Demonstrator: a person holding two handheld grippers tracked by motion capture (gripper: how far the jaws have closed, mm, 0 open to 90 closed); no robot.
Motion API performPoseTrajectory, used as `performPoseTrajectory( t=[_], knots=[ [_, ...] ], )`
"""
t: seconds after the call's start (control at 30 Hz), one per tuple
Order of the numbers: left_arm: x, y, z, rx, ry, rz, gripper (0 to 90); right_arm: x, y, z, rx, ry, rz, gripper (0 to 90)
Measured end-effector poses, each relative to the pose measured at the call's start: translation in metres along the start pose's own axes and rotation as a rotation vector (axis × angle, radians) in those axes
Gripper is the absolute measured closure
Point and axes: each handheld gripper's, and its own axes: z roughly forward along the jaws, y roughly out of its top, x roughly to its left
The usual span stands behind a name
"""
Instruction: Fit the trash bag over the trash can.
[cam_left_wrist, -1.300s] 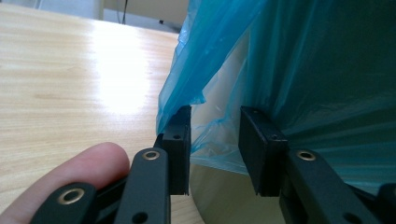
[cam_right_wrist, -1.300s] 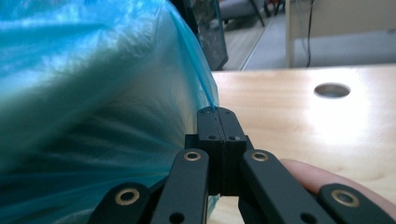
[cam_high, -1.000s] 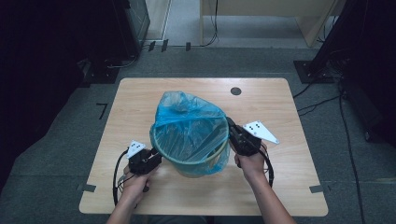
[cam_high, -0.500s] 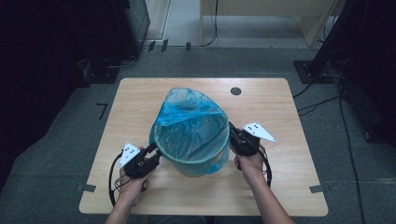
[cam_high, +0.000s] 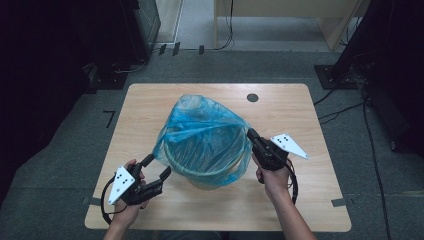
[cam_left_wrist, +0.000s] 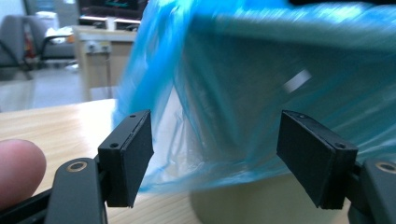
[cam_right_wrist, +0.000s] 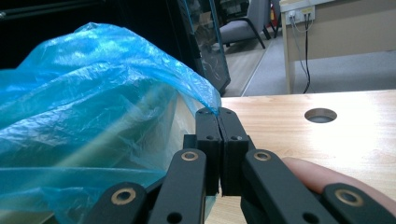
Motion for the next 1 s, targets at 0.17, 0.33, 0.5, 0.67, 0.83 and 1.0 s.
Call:
performPoseTrajectory(
  t=[0.17,0.33,0.5,0.67,0.83,1.0],
  knots=[
    [0.000,0.015,-0.009,-0.066,0.043,0.015,28.9,-0.001,0.003,-0.003,-0.016,0.004,-0.006,89.6],
    [0.003,0.021,0.009,-0.036,0.171,0.049,28.7,0.000,0.006,-0.003,-0.018,0.012,-0.018,89.7],
    [0.009,0.018,0.035,0.037,0.278,0.028,40.3,0.002,0.007,-0.003,-0.021,0.019,-0.033,89.9],
    [0.004,0.021,0.032,0.006,0.220,0.023,74.8,0.004,0.010,-0.009,-0.036,0.024,-0.065,89.9],
    [-0.002,0.033,0.014,-0.062,0.103,0.031,86.3,0.007,0.013,-0.020,-0.045,0.044,-0.106,90.0],
    [0.006,0.052,0.025,-0.079,0.153,-0.004,84.9,0.007,0.018,-0.021,-0.027,0.045,-0.142,90.0]
  ],
)
